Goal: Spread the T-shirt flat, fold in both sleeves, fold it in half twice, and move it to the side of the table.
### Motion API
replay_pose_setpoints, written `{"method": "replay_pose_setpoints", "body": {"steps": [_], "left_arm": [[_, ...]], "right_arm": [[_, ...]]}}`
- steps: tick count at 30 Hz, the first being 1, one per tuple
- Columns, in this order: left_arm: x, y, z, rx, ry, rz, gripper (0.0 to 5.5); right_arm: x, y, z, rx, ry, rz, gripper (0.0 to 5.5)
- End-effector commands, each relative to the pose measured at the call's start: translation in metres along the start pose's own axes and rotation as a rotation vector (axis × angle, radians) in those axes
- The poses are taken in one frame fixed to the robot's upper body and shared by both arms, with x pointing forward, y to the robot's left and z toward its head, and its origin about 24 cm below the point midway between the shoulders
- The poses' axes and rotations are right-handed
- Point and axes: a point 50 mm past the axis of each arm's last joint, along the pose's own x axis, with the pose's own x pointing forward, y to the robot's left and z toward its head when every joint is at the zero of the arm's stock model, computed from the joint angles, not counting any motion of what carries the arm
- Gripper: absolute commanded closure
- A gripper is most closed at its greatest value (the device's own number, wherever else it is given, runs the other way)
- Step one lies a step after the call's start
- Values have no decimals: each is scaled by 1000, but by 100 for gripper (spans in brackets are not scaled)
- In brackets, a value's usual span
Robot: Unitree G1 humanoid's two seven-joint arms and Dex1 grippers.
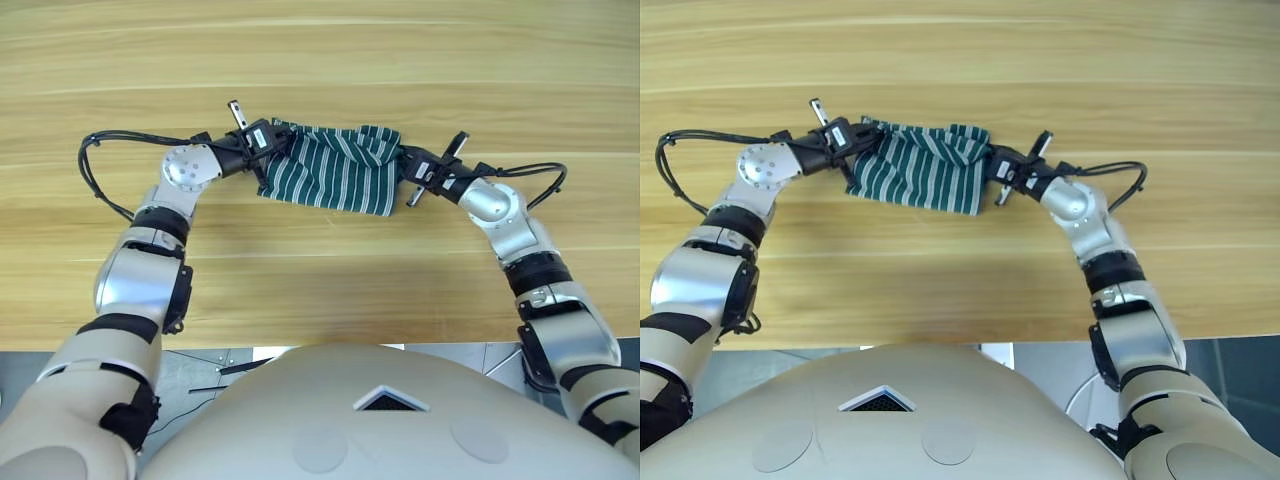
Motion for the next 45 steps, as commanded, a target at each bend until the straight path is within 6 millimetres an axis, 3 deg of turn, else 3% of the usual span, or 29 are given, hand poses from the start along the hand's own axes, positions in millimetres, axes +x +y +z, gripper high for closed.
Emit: {"method": "replay_pose_setpoints", "body": {"steps": [1, 8, 15, 20, 22, 26, 31, 34, 36, 41, 45], "left_arm": [[-1, -5, -11, -49, 86, -16, 447], [5, 6, -6, -326, -4, 42, 353], [10, 21, 10, -616, -217, 45, 240], [12, 34, 20, -785, -350, 38, 238], [12, 46, 21, -814, -328, 135, 238], [4, 68, 20, -859, -337, 348, 238], [-27, 74, 31, -759, -728, 255, 300], [-48, 65, 29, -665, -844, 180, 345], [-56, 56, 30, -605, -878, 128, 380], [-60, 38, 34, -476, -859, 72, 452], [-58, 24, 32, -373, -788, 40, 530]], "right_arm": [[-6, 8, -15, 155, 41, 12, 450], [-2, -23, -10, 453, -52, -157, 343], [5, -24, -7, 557, -97, -166, 217], [5, -28, -7, 579, -110, -184, 139], [5, -29, -7, 585, -115, -200, 120], [4, -33, -8, 598, -130, -239, 120], [-25, -68, -9, 666, -291, -430, 117], [-43, -86, -5, 650, -387, -500, 117], [-48, -91, 1, 609, -413, -514, 153], [-41, -87, 30, 461, -473, -463, 233], [-24, -64, 58, 189, -453, -301, 316]]}}
